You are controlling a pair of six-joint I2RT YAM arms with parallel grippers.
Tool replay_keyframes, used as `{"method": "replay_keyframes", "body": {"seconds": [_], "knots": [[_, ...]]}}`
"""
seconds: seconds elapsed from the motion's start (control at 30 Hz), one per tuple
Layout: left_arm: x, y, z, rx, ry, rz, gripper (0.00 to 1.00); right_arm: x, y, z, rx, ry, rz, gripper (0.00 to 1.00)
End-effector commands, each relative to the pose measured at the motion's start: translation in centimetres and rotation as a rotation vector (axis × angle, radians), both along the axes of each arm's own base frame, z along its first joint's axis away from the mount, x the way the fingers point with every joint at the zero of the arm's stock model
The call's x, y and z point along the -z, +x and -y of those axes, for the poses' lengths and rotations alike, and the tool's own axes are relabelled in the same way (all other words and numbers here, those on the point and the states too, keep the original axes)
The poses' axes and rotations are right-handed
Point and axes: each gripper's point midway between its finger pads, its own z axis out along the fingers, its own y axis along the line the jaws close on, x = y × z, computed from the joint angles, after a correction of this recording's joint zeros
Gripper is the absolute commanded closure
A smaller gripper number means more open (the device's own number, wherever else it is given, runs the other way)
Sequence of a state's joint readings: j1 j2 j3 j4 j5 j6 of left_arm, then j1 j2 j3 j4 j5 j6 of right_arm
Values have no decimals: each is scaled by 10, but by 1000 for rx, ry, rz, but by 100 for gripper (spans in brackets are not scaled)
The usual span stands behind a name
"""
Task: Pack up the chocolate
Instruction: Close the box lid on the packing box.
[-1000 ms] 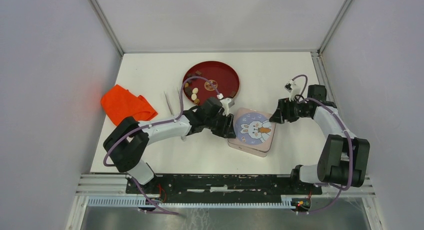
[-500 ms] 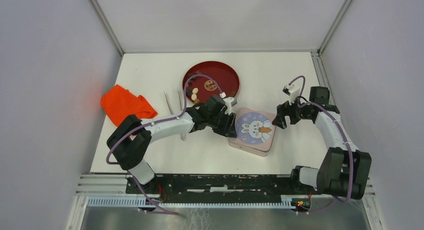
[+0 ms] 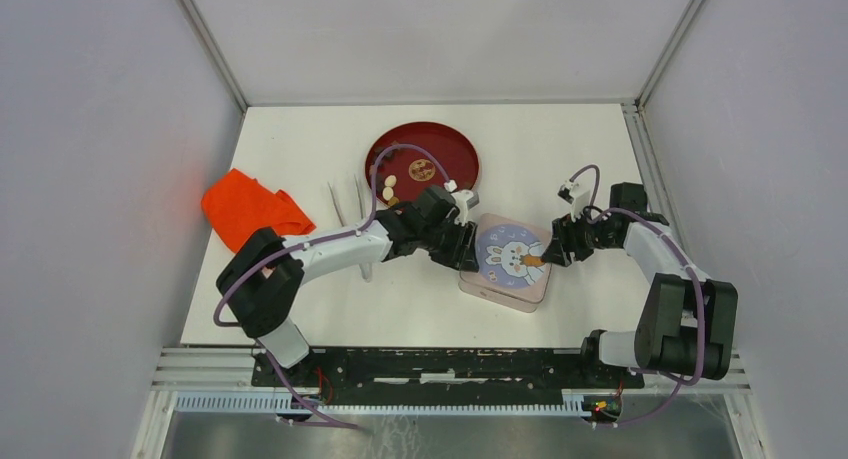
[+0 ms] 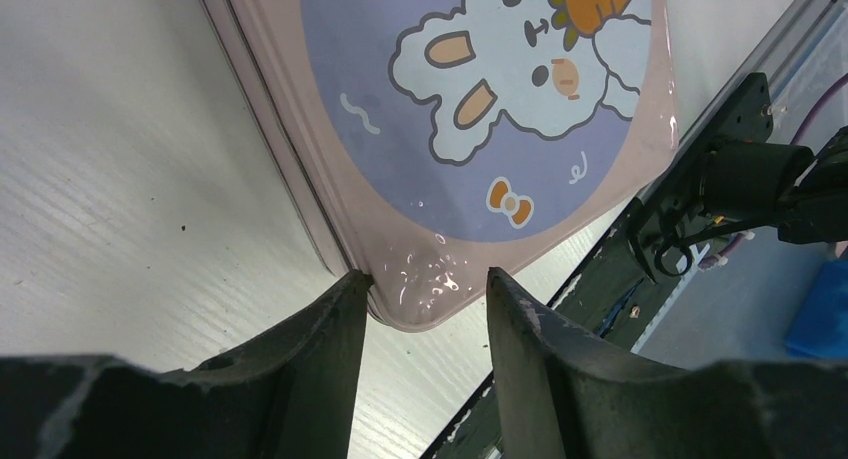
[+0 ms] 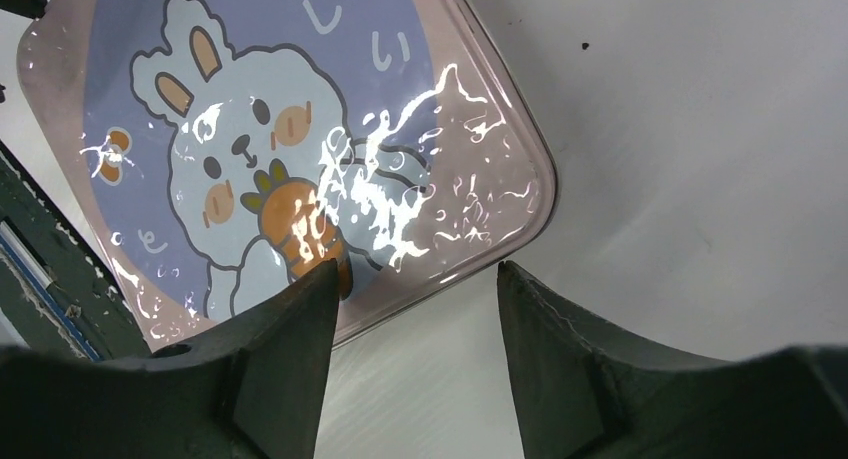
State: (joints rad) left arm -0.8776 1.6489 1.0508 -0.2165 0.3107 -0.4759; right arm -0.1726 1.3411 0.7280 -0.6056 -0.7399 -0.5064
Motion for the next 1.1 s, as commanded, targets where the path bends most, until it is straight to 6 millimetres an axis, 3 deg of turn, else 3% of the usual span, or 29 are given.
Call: {"method": "replay_keyframes", "body": {"seconds": [0.0, 0.2, 0.47, 0.63, 0.77, 0.9, 1.07], "knots": [[-4, 5, 8, 47, 1, 45, 45, 8, -11, 6, -42, -52, -23, 34], [11, -1, 5, 58, 36, 12, 48, 2, -17, 0, -83, -19, -24, 34], [37, -15, -20, 37, 139, -33, 56, 10, -27, -1, -129, -44, -45, 34], [37, -21, -23, 39, 144, -42, 56, 7, -29, -3, -171, -58, -27, 27], [32, -16, -20, 36, 151, -24, 55, -21, -1, 12, -156, -155, 98, 20], [24, -6, -17, 32, 169, 7, 54, -70, 30, 23, -151, -237, 256, 17], [-3, 12, -14, -6, 163, 88, 49, -114, 46, 18, -232, -250, 428, 8]]}}
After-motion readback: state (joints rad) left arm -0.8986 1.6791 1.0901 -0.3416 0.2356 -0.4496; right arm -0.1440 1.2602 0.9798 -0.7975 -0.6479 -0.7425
